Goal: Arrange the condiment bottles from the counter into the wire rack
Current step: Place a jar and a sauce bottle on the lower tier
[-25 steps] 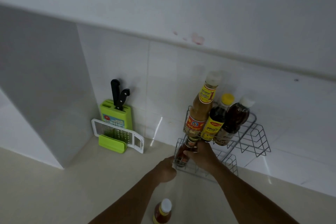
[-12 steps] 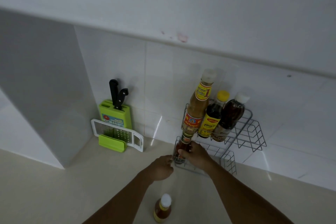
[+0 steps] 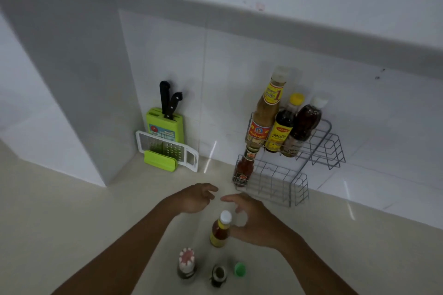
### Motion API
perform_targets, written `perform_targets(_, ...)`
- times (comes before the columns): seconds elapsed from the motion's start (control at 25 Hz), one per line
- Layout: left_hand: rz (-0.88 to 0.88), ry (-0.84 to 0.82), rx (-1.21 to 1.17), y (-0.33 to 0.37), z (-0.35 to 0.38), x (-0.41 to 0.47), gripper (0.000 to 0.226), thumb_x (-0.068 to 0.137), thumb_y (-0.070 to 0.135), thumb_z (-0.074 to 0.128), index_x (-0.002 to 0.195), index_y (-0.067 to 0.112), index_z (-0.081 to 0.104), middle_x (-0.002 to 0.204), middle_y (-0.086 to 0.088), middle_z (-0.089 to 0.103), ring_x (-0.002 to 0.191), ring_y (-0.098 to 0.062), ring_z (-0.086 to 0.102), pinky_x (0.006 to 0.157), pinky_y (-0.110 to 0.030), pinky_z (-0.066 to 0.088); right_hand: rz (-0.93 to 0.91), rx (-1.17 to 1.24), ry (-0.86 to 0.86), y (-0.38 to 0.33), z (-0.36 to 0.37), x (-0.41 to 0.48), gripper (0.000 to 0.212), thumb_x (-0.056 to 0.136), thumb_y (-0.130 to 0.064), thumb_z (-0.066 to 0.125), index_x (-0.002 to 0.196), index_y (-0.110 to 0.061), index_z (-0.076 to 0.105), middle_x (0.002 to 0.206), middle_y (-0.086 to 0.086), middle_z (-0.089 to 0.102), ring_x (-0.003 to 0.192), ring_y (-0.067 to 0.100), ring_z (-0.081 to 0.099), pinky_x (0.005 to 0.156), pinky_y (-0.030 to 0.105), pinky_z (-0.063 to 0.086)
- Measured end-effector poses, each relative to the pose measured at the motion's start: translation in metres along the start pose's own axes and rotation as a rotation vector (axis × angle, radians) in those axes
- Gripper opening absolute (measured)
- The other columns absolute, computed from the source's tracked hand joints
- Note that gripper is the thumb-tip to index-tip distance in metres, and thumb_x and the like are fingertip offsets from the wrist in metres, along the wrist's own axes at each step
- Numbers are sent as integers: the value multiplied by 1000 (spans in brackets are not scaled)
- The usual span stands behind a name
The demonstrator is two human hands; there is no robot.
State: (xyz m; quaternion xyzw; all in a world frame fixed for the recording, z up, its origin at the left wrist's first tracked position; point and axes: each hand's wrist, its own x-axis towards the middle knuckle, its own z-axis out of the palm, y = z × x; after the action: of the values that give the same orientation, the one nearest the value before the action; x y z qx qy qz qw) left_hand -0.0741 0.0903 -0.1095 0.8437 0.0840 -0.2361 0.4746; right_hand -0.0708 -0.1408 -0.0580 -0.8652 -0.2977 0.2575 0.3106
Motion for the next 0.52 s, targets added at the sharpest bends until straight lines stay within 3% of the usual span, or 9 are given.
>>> perform_targets(0.12, 55, -14, 44, -3, 10, -13, 55, 91, -7, 45, 141, 16, 48, 136, -14, 59, 119, -22, 58, 96, -34, 51, -49, -19, 53, -7, 22, -5, 38, 81, -29, 70, 118, -37, 63, 106, -10, 69, 88, 10, 65, 75, 29, 56)
perform_targets(0.2, 75, -59, 74, -5, 14, -25, 63, 86, -10, 52, 143, 17, 45, 138, -13, 56, 116, -17, 56, 92, -27, 52, -63, -41, 135, -7, 24, -10, 26, 81, -27, 68, 105, -35, 67, 91, -7, 73, 83, 12, 67, 74, 38, 60)
perform_targets(0.28, 103, -104, 82, -6, 15, -35, 76, 79, -5, 67, 145, 21, 42, 141, -7, 52, 121, -13, 51, 91, -20, 50, -56, -9, 233, -8, 13, -18, 22, 79, -27, 71, 100, -34, 69, 87, -8, 74, 83, 8, 68, 74, 35, 60)
perform_targets(0.32, 134, -101, 85, -4, 15, -41, 82, 74, 3, 76, 145, 26, 42, 141, -1, 53, 125, -12, 50, 98, -24, 50, -61, 39, 305, -13, 4, -23, 22, 79, -24, 74, 98, -33, 71, 86, -8, 74, 82, 7, 69, 72, 31, 60)
perform_targets(0.4, 231, -2, 36, 10, 19, -53, 84, 62, 27, 90, 136, 37, 50, 133, 11, 61, 123, -6, 55, 102, -33, 51, -69, 217, 447, -30, -18, -34, 24, 78, -16, 81, 98, -28, 74, 86, -4, 77, 80, 9, 73, 71, 29, 62)
perform_targets(0.52, 373, 317, -24, 44, 23, -67, 59, 58, 39, 90, 110, 37, 62, 97, 12, 73, 88, -4, 69, 81, -36, 60, -115, 471, 529, -59, -54, -46, 22, 80, -10, 82, 98, -16, 72, 85, 6, 78, 74, 21, 78, 71, 39, 65)
